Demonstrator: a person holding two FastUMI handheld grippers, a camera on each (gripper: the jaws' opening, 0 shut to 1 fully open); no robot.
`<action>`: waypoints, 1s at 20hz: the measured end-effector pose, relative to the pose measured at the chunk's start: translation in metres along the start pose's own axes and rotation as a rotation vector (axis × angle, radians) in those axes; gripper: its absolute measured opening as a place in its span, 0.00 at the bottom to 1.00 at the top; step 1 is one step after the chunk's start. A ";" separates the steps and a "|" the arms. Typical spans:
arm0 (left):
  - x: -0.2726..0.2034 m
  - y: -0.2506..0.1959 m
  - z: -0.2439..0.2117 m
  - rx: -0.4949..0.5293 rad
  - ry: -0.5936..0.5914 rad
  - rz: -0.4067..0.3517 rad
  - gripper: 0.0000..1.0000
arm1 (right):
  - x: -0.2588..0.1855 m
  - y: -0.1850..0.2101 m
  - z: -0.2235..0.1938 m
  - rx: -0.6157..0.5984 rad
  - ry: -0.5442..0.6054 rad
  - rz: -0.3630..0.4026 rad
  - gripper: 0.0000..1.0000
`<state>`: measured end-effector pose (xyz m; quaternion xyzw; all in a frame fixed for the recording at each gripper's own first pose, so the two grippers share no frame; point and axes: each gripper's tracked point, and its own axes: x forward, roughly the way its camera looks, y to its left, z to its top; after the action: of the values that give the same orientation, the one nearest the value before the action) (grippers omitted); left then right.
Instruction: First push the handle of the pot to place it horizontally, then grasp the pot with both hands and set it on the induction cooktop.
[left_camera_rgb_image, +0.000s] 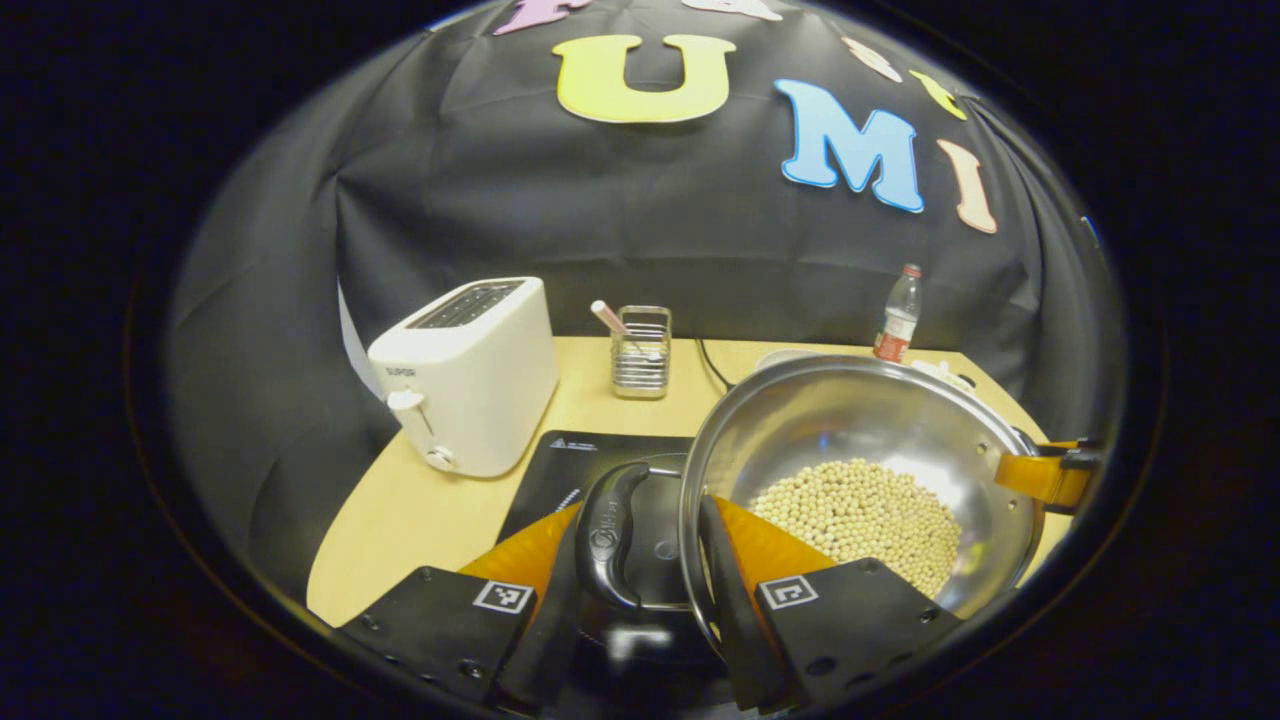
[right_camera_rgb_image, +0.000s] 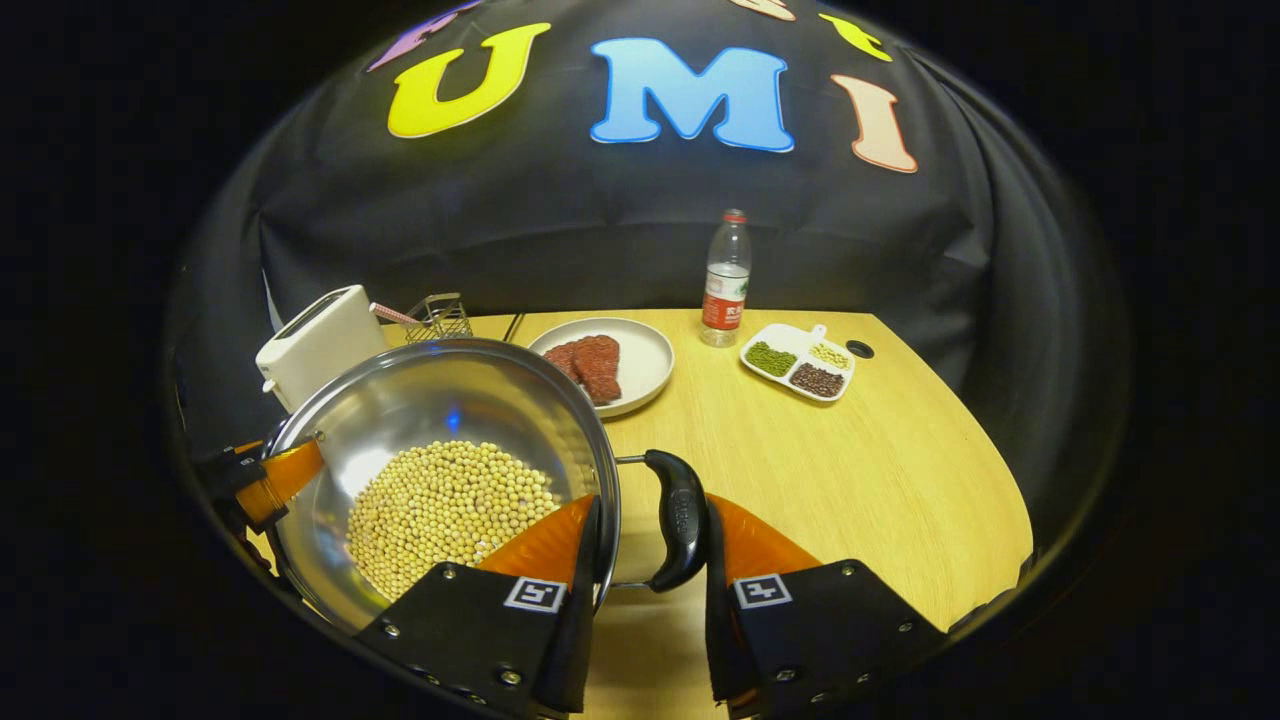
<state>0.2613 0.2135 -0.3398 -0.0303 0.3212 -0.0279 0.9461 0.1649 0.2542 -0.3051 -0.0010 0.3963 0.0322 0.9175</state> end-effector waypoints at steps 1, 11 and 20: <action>0.001 0.008 0.000 -0.002 0.001 0.004 0.64 | 0.001 0.006 0.001 -0.001 0.001 0.003 0.47; 0.011 0.070 -0.001 0.008 0.004 0.046 0.63 | 0.011 0.065 -0.001 -0.013 0.020 0.023 0.46; 0.021 0.092 -0.011 -0.014 0.020 0.058 0.72 | 0.019 0.086 -0.008 0.000 0.036 0.040 0.46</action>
<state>0.2748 0.3029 -0.3681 -0.0274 0.3318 0.0015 0.9429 0.1666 0.3411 -0.3223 0.0063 0.4126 0.0505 0.9095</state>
